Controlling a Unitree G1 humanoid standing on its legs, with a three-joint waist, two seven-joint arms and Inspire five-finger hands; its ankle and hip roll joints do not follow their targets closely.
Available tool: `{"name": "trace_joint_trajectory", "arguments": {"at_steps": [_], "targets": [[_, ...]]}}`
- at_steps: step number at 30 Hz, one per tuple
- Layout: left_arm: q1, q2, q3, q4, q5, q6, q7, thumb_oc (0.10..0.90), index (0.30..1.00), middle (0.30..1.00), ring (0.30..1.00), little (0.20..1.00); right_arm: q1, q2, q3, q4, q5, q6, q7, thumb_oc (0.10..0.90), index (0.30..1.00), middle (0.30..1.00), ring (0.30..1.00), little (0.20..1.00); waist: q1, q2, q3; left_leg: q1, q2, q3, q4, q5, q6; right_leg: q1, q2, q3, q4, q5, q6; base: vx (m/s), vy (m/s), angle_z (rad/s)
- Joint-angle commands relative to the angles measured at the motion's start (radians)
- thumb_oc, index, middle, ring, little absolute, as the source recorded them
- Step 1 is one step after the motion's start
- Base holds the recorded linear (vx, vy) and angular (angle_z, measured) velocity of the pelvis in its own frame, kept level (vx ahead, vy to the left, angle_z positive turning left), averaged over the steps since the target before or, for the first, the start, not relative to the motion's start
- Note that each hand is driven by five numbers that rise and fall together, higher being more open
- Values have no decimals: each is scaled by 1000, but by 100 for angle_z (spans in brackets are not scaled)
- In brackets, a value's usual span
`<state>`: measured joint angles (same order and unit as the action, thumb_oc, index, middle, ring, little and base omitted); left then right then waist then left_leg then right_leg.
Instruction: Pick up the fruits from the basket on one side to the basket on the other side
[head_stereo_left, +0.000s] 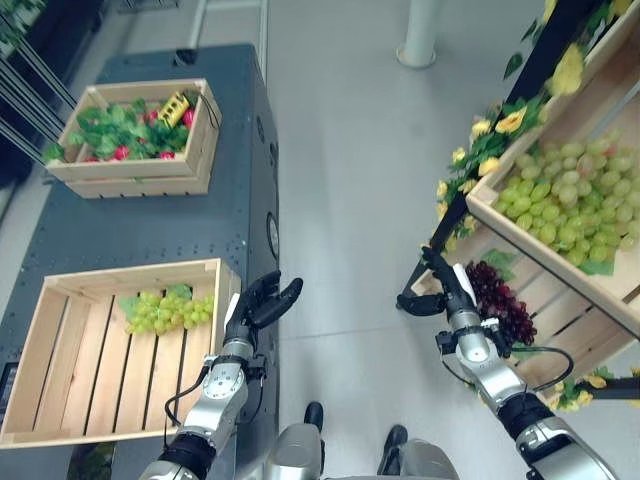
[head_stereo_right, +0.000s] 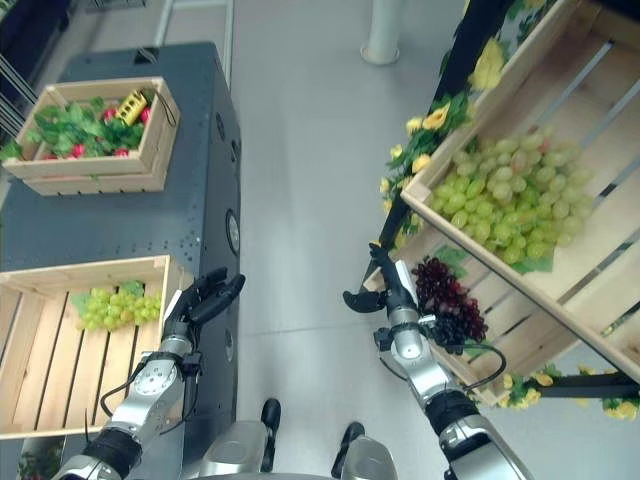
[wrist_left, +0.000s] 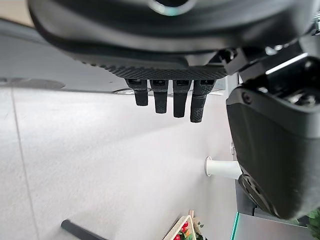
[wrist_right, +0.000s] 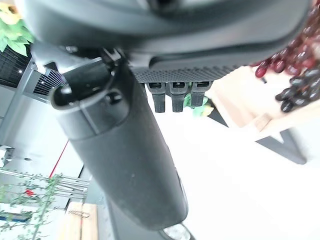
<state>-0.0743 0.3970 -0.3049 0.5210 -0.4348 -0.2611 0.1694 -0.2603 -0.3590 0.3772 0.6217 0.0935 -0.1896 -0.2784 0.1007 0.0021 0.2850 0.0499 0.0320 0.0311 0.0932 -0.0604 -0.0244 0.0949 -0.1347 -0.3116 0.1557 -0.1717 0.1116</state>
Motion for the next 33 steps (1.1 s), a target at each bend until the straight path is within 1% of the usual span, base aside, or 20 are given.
{"name": "trace_joint_trajectory", "arguments": {"at_steps": [1,4,7,9,10,11,12,14,15,17,18,21,24,28,33], "targets": [[-27,-9,9,-51,59,-64,16,800,900,900,900,900,-13,2,20,-14,49,-158,64,800,900,900,900,900,13,1,-81,-10,-44,7,-40,-33,28,-8,20,9,-41,36,-64,7,-34,10],[-14,1,25,-65,100,-75,28,800,900,900,900,900,15,11,36,-44,29,-170,97,800,900,900,900,900,25,3,-93,0,-41,-5,-61,-20,20,10,18,-13,-75,48,-63,13,-67,9],[3,11,44,-89,127,-76,53,800,900,900,900,900,46,8,45,-87,32,-171,111,800,900,900,900,900,28,4,-95,-1,-38,-9,-69,-12,17,14,20,-19,-82,49,-65,1,-56,21],[17,27,77,-113,135,-79,84,800,900,900,900,900,98,6,47,-147,48,-153,117,800,900,900,900,900,24,10,-98,3,-27,-9,-126,29,3,24,35,-26,-105,51,-70,-31,-67,19],[7,29,83,-115,133,-74,81,800,900,900,900,900,114,4,39,-158,61,-145,114,800,900,900,900,900,14,11,-95,0,-15,36,-131,40,-9,30,37,-43,-110,50,-71,-44,-30,21],[4,30,83,-115,132,-73,80,800,900,900,900,900,116,4,38,-160,64,-143,114,800,900,900,900,900,11,11,-96,-4,-12,45,-128,40,-11,30,38,-48,-112,50,-72,-63,1,45],[-44,21,71,-97,127,-64,59,800,900,900,900,900,137,0,19,-168,85,-133,108,800,900,900,900,900,-25,6,-88,-14,31,204,-80,29,-35,39,23,-101,-104,38,-72,-70,19,95],[-85,11,42,-78,112,-58,66,800,900,900,900,900,142,-8,10,-160,89,-142,109,800,900,900,900,900,-48,6,-84,-26,50,261,-72,37,-41,38,7,-136,-95,42,-71,-76,83,160],[-104,-1,20,-54,111,-66,76,800,900,900,900,900,131,-13,7,-124,99,-160,115,800,900,900,900,900,-51,12,-80,-29,44,246,-79,40,-38,40,-3,-138,-82,41,-65,-23,129,150],[-111,-4,18,-35,124,-86,54,800,900,900,900,900,117,-16,1,-96,129,-174,136,800,900,900,900,900,-50,16,-80,-17,41,246,-81,32,-30,49,-15,-141,-74,38,-55,42,107,81],[-103,1,17,-38,146,-90,41,800,900,900,900,900,113,-12,-2,-81,131,-192,151,800,900,900,900,900,-46,20,-83,2,36,246,-92,26,-24,60,-21,-147,-74,37,-50,80,79,20],[-85,6,26,-47,160,-86,20,800,900,900,900,900,116,2,-2,-78,132,-206,161,800,900,900,900,900,-39,23,-90,23,28,242,-107,22,-19,75,-28,-152,-85,44,-39,97,61,-15],[-53,19,40,-63,175,-100,4,800,900,900,900,900,127,16,5,-103,133,-202,167,800,900,900,900,900,-35,26,-94,43,20,234,-112,13,-11,79,-33,-147,-90,49,-33,111,88,-2],[-44,21,45,-78,181,-104,15,800,900,900,900,900,128,29,15,-112,146,-181,184,800,900,900,900,900,-32,31,-95,53,10,232,-125,11,-3,80,-39,-145,-101,58,-24,83,119,0],[-46,26,35,-87,230,-112,30,800,900,900,900,900,130,39,23,-115,171,-153,191,800,900,900,900,900,-25,26,-91,51,-4,231,-122,-1,15,70,-54,-143,-90,64,-8,79,170,1]]}}
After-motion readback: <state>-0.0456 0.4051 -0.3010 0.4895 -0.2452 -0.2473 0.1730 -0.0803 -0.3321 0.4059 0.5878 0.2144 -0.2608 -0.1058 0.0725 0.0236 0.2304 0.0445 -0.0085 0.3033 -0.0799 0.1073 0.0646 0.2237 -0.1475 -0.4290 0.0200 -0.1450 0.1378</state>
